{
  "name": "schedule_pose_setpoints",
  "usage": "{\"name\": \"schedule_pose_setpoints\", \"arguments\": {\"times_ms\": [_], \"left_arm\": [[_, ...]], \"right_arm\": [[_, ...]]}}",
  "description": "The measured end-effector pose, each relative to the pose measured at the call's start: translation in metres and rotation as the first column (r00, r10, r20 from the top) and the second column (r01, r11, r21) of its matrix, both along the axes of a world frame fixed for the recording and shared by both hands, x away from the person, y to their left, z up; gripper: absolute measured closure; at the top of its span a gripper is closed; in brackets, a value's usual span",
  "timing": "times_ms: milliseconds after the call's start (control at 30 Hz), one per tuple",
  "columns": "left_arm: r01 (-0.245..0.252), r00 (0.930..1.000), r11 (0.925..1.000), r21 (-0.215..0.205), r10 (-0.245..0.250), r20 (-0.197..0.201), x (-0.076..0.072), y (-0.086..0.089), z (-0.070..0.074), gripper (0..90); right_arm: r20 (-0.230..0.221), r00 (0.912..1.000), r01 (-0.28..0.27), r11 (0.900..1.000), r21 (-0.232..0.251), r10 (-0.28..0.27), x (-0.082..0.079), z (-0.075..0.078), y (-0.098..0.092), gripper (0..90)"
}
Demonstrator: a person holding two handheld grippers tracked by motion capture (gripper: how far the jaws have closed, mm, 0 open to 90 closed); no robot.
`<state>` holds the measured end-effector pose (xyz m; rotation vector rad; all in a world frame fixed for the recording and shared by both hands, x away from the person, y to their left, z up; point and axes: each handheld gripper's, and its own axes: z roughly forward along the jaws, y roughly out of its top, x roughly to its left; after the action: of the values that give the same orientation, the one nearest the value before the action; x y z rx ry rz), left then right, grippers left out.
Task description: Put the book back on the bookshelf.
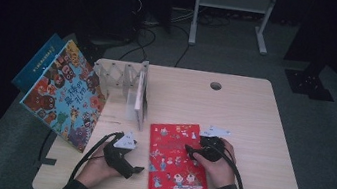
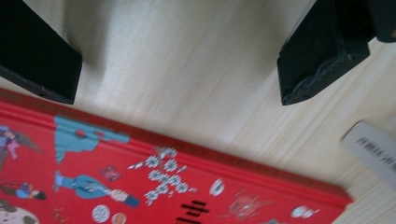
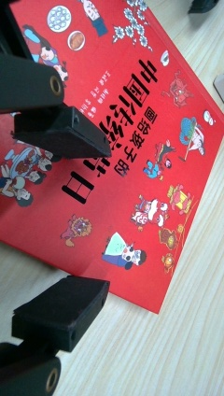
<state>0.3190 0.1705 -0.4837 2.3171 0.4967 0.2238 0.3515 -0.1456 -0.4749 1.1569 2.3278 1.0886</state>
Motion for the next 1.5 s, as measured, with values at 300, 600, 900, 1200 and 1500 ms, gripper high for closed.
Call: {"name": "schedule_pose_setpoints", "arguments": {"times_ms": [300, 600, 900, 1200, 1500], "left_arm": [[0.048, 0.9988, 0.9987, 0.014, -0.049, 0.003, -0.005, -0.011, 0.001, 0.0], [0.053, 0.9986, 0.9986, -0.007, -0.053, -0.005, -0.005, -0.011, 0.0, 0.0], [0.074, 0.9971, 0.9968, -0.028, -0.075, -0.01, -0.005, -0.02, 0.0, 0.0], [0.065, 0.9979, 0.9974, -0.032, -0.065, -0.004, -0.006, -0.026, 0.0, 0.0], [0.06, 0.9982, 0.9982, 0.001, -0.06, -0.001, -0.006, -0.036, -0.001, 0.0]], "right_arm": [[-0.006, 0.9994, -0.034, 0.999, -0.014, 0.034, 0.004, 0.002, 0.013, 30.1], [-0.012, 0.9989, -0.045, 0.999, -0.025, 0.045, 0.005, 0.003, 0.02, 30.3], [-0.012, 0.9986, -0.051, 0.998, -0.024, 0.051, 0.005, 0.003, 0.019, 30.5], [-0.016, 0.9986, -0.05, 0.998, -0.03, 0.05, 0.005, 0.004, 0.014, 31.5], [-0.054, 0.998, -0.036, 0.998, -0.047, 0.033, -0.002, 0.012, 0.0, 35.8]]}}
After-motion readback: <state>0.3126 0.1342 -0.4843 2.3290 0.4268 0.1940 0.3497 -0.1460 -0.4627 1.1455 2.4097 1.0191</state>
